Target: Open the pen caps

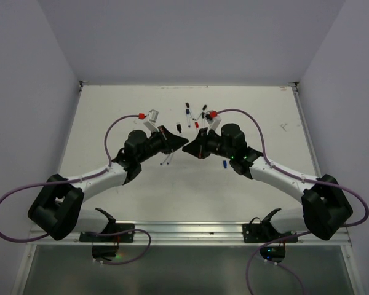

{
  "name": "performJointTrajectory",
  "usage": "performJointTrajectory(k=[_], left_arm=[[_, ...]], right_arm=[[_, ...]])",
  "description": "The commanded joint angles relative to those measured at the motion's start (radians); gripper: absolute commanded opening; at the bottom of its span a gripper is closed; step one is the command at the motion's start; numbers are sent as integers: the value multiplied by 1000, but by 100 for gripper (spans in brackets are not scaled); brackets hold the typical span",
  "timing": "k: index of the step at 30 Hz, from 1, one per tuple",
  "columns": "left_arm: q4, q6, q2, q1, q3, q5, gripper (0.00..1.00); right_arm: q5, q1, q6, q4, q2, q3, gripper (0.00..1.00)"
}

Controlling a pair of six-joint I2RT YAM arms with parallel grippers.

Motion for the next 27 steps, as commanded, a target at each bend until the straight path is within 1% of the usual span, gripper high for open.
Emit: performJointTrajectory(k=[1,2,3,4,5,6,7,8,10,12,14,16,17,18,21,25,27], left_arm=[[94,2,-1,-1,23,14,0],[98,8,-1,0,21,17,0],[98,14,-5,0,18,18,0],[85,33,-10,0,18,15,0],[71,48,-13,0,18,12,0],[33,65,-22,0,23,11,0],[10,106,-30,2,32,11,0],[-12,129,-30,2,32,17,0],[-53,189,-41,0,33,41,0],[-67,221,-51,2,27,70,0],[-73,257,-56,0,18,106,0],[-83,258,-61,-1,9,113,0],[-79,255,-62,-3,1,113,0],[-70,254,-65,-3,-10,113,0],[-76,258,-61,-26,-5,103,0],[-76,261,-61,-49,3,110,0],[-92,267,-61,-60,12,113,0]], right_arm=[[-19,8,-4,32,-29,-2,0],[-3,8,-13,-26,-35,6,2],[57,8,-22,-76,-38,41,14],[88,8,-51,-135,-41,62,35],[119,8,-63,-249,-43,85,46],[192,6,-76,-303,-43,122,54],[231,6,-89,-398,-52,153,67],[253,6,-105,-431,-60,161,69],[311,8,-125,-473,-83,162,79],[343,6,-137,-473,-130,149,89],[366,6,-142,-459,-162,147,90],[363,6,-142,-442,-161,167,87],[344,6,-137,-428,-143,179,84],[333,6,-123,-418,-131,203,76],[278,6,-94,-372,-65,254,60],[250,8,-73,-289,-21,273,56],[231,8,-76,-286,-20,273,55]])
